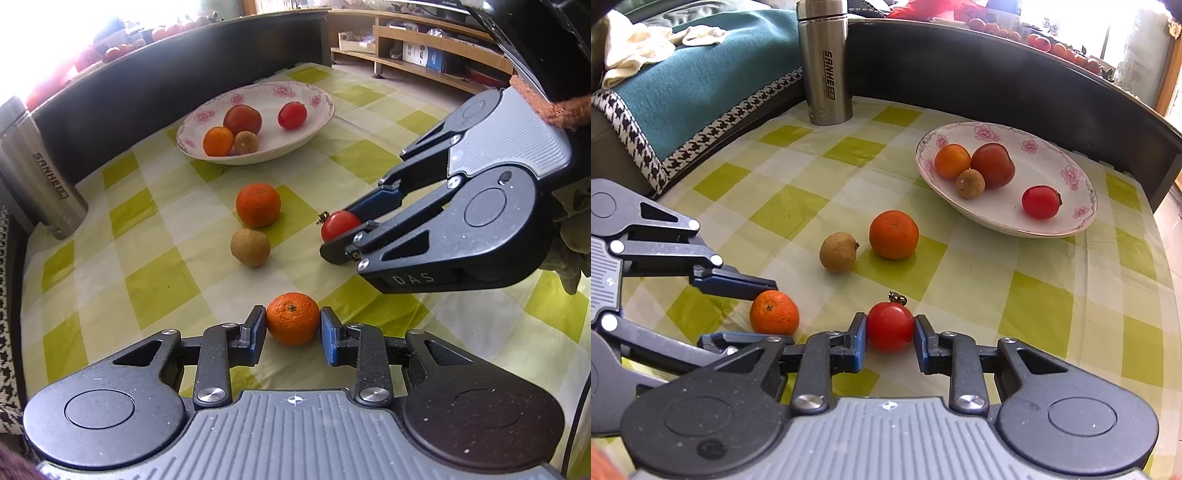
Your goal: Organize fruits
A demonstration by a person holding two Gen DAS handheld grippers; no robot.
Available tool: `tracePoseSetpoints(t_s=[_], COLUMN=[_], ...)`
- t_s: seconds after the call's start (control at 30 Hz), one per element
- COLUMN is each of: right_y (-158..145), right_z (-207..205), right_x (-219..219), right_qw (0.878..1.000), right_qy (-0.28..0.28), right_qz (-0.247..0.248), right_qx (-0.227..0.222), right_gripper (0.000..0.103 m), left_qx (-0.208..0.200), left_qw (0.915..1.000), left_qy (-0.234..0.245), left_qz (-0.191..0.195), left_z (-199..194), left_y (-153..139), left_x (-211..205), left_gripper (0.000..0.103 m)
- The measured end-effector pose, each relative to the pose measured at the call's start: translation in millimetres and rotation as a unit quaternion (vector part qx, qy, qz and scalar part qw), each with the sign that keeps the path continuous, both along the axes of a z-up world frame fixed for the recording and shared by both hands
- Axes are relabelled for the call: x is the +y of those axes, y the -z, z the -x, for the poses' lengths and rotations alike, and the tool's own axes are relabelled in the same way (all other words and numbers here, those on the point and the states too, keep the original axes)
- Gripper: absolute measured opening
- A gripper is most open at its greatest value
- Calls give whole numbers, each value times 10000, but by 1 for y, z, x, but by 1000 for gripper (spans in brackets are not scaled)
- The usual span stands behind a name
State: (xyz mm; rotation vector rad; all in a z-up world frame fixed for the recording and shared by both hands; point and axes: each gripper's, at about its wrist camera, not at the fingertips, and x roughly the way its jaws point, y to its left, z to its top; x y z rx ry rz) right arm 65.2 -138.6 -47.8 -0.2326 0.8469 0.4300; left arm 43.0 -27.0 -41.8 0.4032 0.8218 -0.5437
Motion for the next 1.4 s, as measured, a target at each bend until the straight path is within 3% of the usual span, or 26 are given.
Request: tracePoseSetpoints(t_s=[0.47, 0.87, 1.4], right_y=[-25, -49, -33], right_z=[3, -31, -95], right_x=[-15, -29, -47], right_qw=[9988, 9951, 9933], right_qy=[299, 655, 991], right_qz=[-250, -324, -275], right_qx=[-292, -662, -529], right_gripper=[33, 33, 33], left_qx=[-423, -851, -885], left_qw=[9986, 9954, 9956], left_qy=[-202, -237, -187], left_qz=[226, 369, 250], left_z=[-17, -59, -120], left_y=[-25, -48, -34], left_x=[-4, -22, -45], left_gripper=[39, 39, 39])
